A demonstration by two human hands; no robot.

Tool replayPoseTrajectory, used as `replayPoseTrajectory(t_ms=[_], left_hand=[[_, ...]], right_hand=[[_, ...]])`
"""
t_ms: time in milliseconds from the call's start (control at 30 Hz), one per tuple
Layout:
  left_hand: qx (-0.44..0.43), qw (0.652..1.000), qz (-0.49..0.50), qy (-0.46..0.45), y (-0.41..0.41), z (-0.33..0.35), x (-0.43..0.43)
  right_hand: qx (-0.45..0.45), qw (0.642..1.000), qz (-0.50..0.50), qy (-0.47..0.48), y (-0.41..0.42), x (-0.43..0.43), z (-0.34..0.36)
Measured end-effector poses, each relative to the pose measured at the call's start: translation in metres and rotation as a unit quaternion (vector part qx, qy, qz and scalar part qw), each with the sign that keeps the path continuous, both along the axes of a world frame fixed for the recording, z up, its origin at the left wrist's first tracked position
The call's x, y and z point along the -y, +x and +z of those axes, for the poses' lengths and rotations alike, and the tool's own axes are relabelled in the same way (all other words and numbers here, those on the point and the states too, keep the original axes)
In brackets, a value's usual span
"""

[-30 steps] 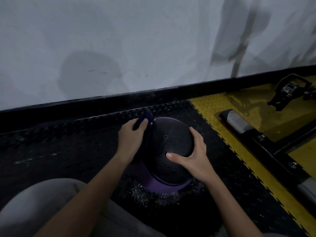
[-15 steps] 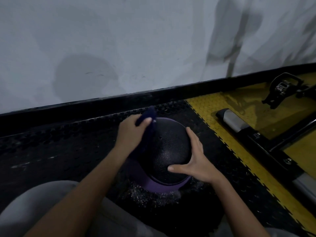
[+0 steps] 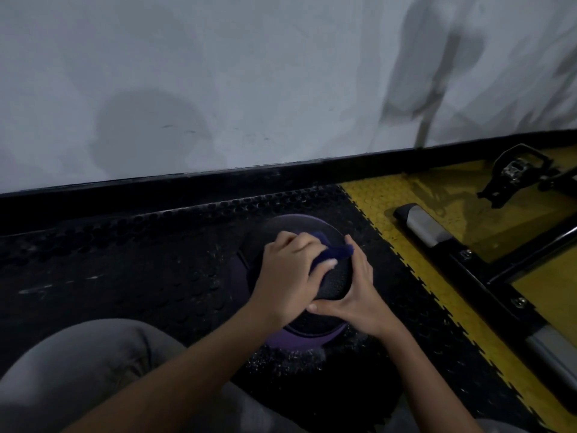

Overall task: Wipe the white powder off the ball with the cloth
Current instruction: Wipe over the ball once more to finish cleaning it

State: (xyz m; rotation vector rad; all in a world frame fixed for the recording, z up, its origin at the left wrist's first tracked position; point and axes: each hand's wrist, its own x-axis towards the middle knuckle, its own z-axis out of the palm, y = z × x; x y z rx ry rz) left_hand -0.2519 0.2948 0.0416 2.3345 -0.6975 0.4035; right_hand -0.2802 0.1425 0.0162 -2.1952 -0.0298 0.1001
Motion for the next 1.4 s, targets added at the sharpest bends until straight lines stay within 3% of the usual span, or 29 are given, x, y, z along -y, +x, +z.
replayPoseTrajectory(t_ms=[67, 133, 200, 267, 367, 500, 600, 700, 833, 1000, 1067, 1133, 1200, 1267, 1333, 1400], left_hand=[[-0.069, 0.997, -0.03, -0.029, 0.002, 0.009, -0.004], [-0.154, 0.979, -0.043, -0.128, 0.007, 0.018, -0.016], [-0.157, 0.968, -0.006, -0.193, 0.021, 0.019, -0.036], [-0.166, 0.973, 0.032, -0.156, 0.037, 0.014, -0.057], [-0.268, 0.954, -0.005, -0.133, 0.036, 0.012, -0.062], [-0.166, 0.975, 0.011, -0.147, 0.016, 0.002, -0.041], [-0.139, 0.975, 0.004, -0.171, 0.011, -0.002, -0.03], [-0.153, 0.961, 0.006, -0.229, 0.011, -0.002, -0.027], [-0.17, 0.957, -0.004, -0.234, 0.014, -0.002, -0.03], [-0.256, 0.957, -0.017, -0.135, 0.033, -0.01, -0.04], [-0.305, 0.938, -0.027, -0.161, 0.038, -0.011, -0.043], [-0.331, 0.919, -0.044, -0.208, 0.039, -0.008, -0.044], [-0.35, 0.912, -0.06, -0.204, 0.04, -0.006, -0.044], [-0.356, 0.92, -0.069, -0.147, 0.04, -0.005, -0.045], [-0.352, 0.928, -0.092, -0.086, 0.041, -0.004, -0.05], [-0.348, 0.929, -0.124, -0.02, 0.042, -0.004, -0.055]], right_hand=[[-0.005, 1.0, -0.002, 0.012, 0.0, 0.001, 0.001], [-0.006, 0.999, -0.007, 0.032, 0.0, 0.002, 0.003], [-0.004, 0.999, -0.008, 0.042, 0.001, 0.003, 0.003], [0.004, 0.999, -0.011, 0.036, 0.001, 0.003, 0.001], [0.056, 0.998, -0.031, -0.008, 0.001, 0.004, -0.001], [0.096, 0.995, -0.039, 0.003, 0.0, 0.0, 0.001], [0.078, 0.995, -0.02, 0.052, -0.001, 0.001, 0.006], [0.043, 0.986, -0.032, 0.16, -0.003, -0.002, 0.014], [0.06, 0.955, -0.154, 0.246, 0.002, -0.011, 0.012], [0.065, 0.922, -0.197, 0.326, 0.004, -0.003, 0.013], [0.073, 0.909, -0.215, 0.351, 0.005, 0.003, 0.02], [0.073, 0.905, -0.253, 0.334, 0.009, 0.009, 0.023], [0.074, 0.914, -0.308, 0.254, 0.013, 0.01, 0.022], [0.12, 0.917, -0.343, 0.165, 0.011, 0.004, 0.021], [0.156, 0.924, -0.322, 0.137, 0.007, -0.007, 0.021], [0.126, 0.947, -0.27, 0.12, 0.006, -0.017, 0.02]])
